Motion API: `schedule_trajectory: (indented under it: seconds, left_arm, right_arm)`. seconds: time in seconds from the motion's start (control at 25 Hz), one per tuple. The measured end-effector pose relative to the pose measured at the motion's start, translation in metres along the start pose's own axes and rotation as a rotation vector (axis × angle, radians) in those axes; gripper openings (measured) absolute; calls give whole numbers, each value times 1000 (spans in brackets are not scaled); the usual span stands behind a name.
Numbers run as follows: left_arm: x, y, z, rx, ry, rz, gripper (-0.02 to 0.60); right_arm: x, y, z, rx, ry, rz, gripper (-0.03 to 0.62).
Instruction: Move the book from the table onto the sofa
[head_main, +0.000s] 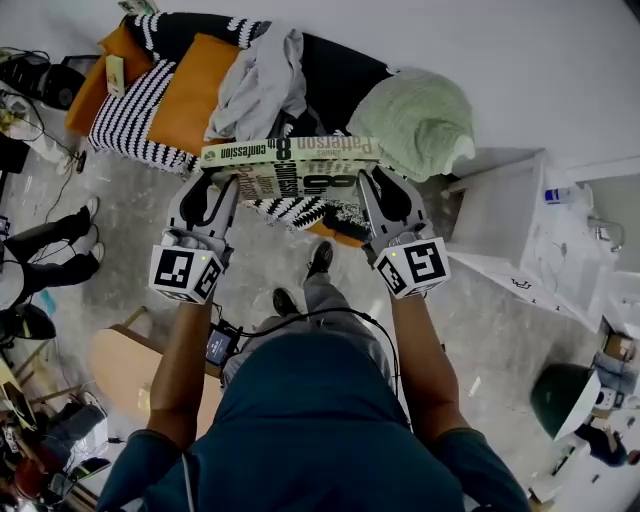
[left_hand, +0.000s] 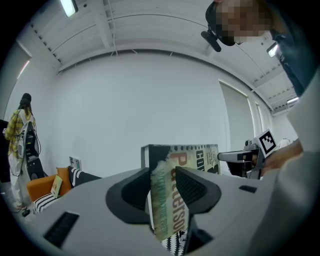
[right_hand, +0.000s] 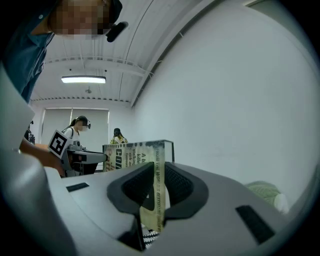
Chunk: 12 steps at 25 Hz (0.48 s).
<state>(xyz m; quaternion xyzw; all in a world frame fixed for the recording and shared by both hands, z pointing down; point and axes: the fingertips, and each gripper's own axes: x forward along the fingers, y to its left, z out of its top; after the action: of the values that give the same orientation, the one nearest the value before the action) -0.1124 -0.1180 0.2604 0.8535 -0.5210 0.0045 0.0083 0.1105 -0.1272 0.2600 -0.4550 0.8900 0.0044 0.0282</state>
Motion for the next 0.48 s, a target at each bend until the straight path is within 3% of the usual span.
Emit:
schedule_trajectory:
  seconds: [0.12, 0.48]
  left_arm:
    - [10, 4, -17, -24, 21, 15, 160]
    - [114, 37, -65, -64, 99, 45, 160]
  right_arm:
    - [10, -9, -17, 9, 17, 14, 77]
    - [87, -90, -74, 73, 97, 13, 77]
